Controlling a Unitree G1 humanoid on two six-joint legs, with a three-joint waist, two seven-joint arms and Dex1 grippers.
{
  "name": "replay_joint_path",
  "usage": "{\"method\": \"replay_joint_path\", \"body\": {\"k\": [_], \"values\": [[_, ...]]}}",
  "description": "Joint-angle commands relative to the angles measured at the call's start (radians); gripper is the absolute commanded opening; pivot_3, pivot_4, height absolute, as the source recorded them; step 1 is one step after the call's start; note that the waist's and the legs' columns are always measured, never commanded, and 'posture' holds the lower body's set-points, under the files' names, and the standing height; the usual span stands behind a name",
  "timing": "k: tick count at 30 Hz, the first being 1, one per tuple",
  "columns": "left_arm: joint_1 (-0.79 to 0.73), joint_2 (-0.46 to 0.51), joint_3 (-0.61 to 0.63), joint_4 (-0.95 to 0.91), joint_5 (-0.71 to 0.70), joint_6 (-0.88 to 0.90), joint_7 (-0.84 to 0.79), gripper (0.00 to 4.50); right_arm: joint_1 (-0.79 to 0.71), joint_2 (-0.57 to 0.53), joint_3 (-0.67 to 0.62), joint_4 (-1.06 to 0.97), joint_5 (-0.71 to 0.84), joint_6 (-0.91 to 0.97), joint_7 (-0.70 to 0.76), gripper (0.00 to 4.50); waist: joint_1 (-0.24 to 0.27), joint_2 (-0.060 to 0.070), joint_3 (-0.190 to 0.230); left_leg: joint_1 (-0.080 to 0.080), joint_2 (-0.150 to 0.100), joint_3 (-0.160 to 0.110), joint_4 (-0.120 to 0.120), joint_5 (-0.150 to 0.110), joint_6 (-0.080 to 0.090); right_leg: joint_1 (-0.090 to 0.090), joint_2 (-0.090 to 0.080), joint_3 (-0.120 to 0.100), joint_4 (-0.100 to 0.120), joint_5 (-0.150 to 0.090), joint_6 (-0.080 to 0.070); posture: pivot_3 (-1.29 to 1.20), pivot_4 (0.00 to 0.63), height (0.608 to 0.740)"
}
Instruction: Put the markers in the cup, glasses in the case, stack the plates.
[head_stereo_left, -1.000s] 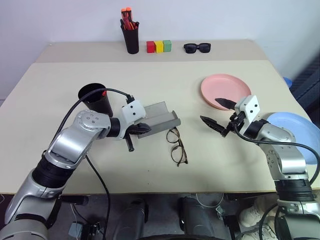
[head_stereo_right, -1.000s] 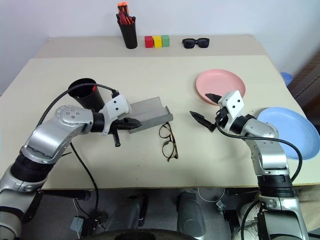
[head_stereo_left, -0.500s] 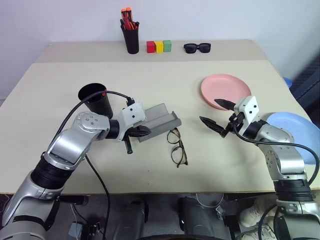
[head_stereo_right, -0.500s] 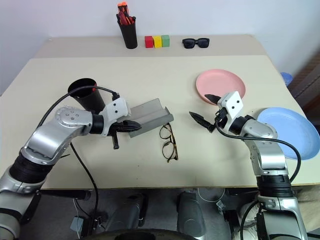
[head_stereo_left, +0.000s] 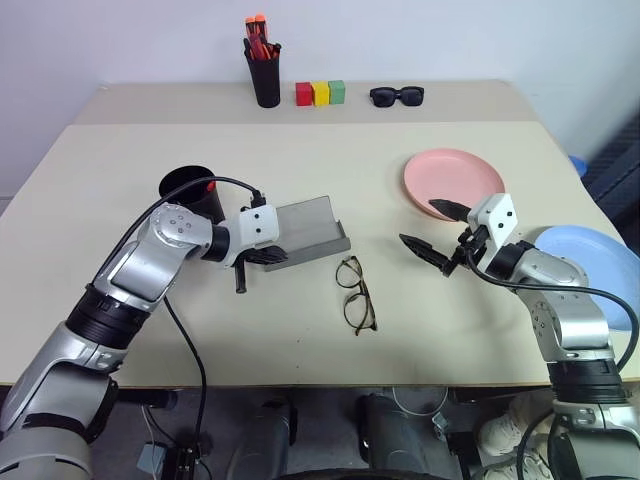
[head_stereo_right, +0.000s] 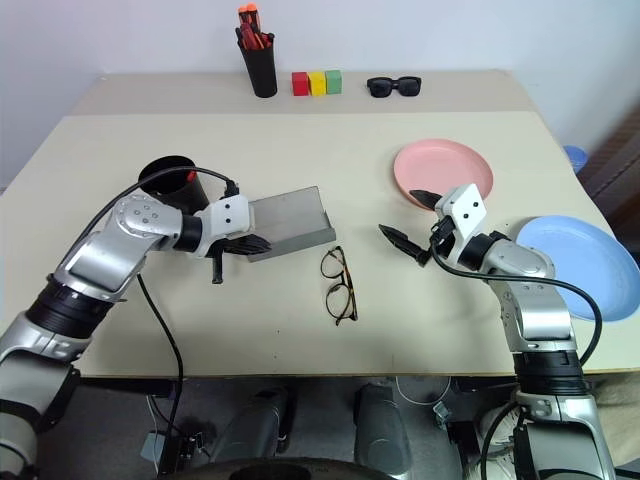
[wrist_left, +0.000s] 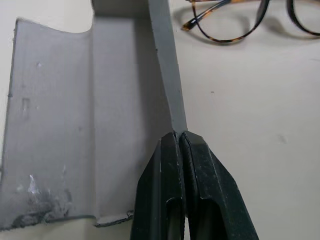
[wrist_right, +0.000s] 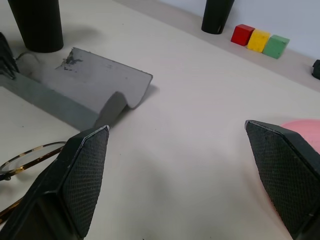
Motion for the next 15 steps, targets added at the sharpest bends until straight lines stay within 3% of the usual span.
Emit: {"method": "replay_joint_path", "body": {"k": [1, 15], "values": [[-0.024, -0.015, -0.009, 0.025, 0.034, -0.051, -0.017, 0.08, 0.004, -0.008, -0.019, -0.024, 0.011, -0.011, 0.002, 4.45, 0.0, 0.0, 0.0, 0.0, 0.0, 0.0, 0.0, 0.0, 0.0, 0.0, 0.0, 0.0, 0.0, 0.0, 0.0, 0.0, 0.15, 0.74], [-0.076, -0.025, -0.002, 0.157, 0.073, -0.366, -0.199, 0.08, 0.009, -0.012, -0.021, -0.034, 0.013, -0.004, -0.001, 4.45, -0.001, 0.0, 0.0, 0.0, 0.0, 0.0, 0.0, 0.0, 0.0, 0.0, 0.0, 0.0, 0.0, 0.0, 0.0, 0.0, 0.15, 0.74]]}}
